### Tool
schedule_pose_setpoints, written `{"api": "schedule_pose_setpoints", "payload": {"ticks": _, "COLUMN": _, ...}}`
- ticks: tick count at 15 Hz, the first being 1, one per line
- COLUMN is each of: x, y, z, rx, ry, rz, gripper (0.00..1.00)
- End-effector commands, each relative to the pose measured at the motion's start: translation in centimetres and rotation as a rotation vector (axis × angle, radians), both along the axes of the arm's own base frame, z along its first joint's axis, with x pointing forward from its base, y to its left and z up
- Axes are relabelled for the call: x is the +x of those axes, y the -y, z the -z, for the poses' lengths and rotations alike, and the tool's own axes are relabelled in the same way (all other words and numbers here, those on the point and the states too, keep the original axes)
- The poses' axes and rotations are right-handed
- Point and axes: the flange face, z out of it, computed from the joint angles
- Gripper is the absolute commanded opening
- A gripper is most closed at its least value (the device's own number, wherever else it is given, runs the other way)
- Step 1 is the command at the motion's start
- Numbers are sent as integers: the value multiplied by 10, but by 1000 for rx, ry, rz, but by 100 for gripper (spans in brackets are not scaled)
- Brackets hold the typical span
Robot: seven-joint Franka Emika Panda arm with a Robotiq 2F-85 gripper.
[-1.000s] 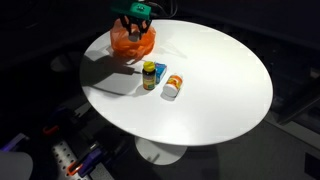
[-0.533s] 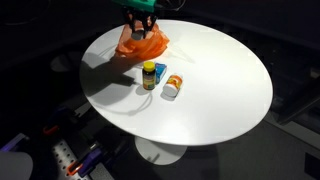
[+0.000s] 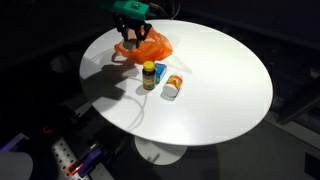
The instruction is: Remove the roll on stick from the plastic bag and put it on the table
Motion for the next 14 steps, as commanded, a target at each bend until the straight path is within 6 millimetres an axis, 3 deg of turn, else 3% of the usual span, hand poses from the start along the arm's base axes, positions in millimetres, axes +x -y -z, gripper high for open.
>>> {"api": "schedule_pose_setpoints", "payload": {"ticks": 1, "x": -34, "y": 12, "z": -10, "rx": 21, "ry": -4, "rz": -7, "gripper": 25}}
{"api": "schedule_pose_setpoints", "payload": {"ticks": 8, "x": -75, "y": 40, "z": 3, "rx": -15, "ry": -26, "rz": 72, "gripper": 25}}
{"api": "schedule_pose_setpoints", "payload": {"ticks": 14, "x": -83, "y": 61, "z": 37, "rx": -46, "ry": -29, "rz": 143, "gripper": 25}}
